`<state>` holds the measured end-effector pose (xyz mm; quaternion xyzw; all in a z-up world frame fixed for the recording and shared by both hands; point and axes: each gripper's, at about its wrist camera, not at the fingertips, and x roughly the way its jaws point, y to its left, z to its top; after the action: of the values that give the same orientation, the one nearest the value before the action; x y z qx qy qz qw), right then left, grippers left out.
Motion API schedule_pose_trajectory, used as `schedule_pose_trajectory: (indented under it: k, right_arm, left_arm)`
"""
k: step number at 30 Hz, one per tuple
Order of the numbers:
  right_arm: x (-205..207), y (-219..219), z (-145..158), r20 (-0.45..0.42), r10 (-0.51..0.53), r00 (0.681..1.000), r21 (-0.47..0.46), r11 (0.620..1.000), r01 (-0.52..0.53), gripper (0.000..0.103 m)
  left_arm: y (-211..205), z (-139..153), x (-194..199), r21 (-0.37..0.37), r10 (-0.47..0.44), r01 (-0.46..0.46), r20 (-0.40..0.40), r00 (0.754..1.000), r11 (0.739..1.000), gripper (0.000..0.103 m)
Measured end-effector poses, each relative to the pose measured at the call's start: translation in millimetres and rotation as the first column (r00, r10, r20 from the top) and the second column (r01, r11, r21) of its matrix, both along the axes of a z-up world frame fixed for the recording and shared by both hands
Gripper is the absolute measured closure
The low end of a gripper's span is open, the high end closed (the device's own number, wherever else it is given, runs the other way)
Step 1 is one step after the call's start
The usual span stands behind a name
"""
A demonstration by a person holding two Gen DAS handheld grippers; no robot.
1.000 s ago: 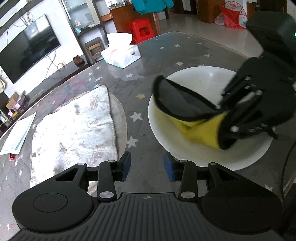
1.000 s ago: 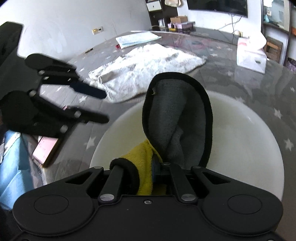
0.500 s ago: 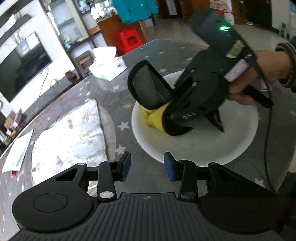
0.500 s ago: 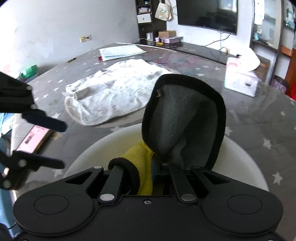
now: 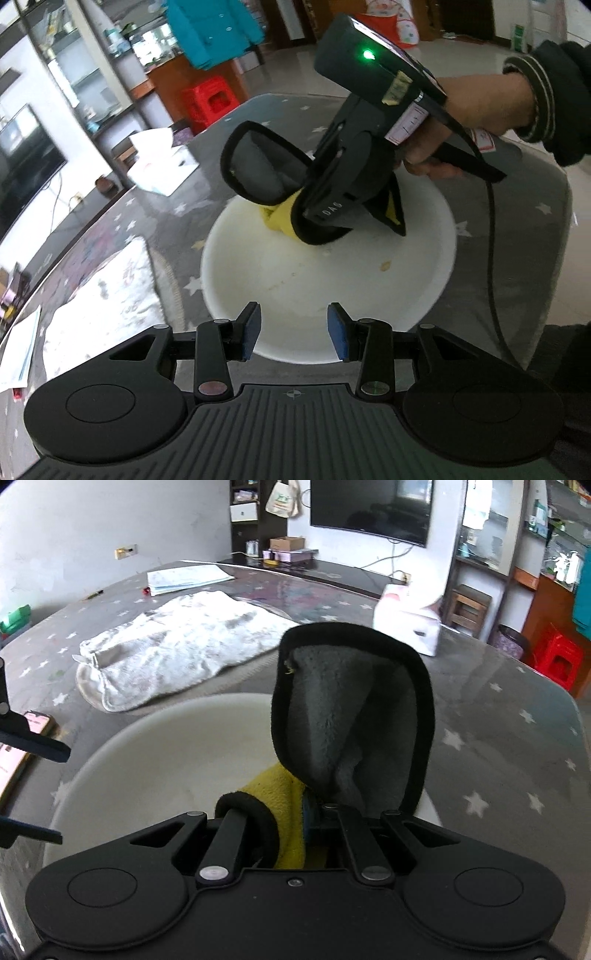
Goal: Clean bowl
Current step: 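Tilt the bowl up with the left tool while the right tool wipes its inside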
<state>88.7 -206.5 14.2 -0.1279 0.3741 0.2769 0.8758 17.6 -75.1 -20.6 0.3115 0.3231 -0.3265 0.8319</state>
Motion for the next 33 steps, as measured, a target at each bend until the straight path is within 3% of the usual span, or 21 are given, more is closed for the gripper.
schedule_pose_trajectory:
  k: [14, 33]
  right_arm:
    - [-30.5, -26.0, 9.6, -0.016, -0.026, 1.000, -0.007, 1.000, 0.025, 0.094]
    - [-66.9, -62.5, 40.2, 0.084, -0.090, 0.992, 0.080, 0.993, 0.083, 0.094]
  left_arm:
    - [-32.1, -11.1, -11.7, 0.027, -0.113, 0.113, -0.008, 0.994, 0.993, 0.058]
    - [-65.6, -11.4, -20.4, 0.027, -0.207, 0.207, 0.001, 0.978, 0.978, 0.058]
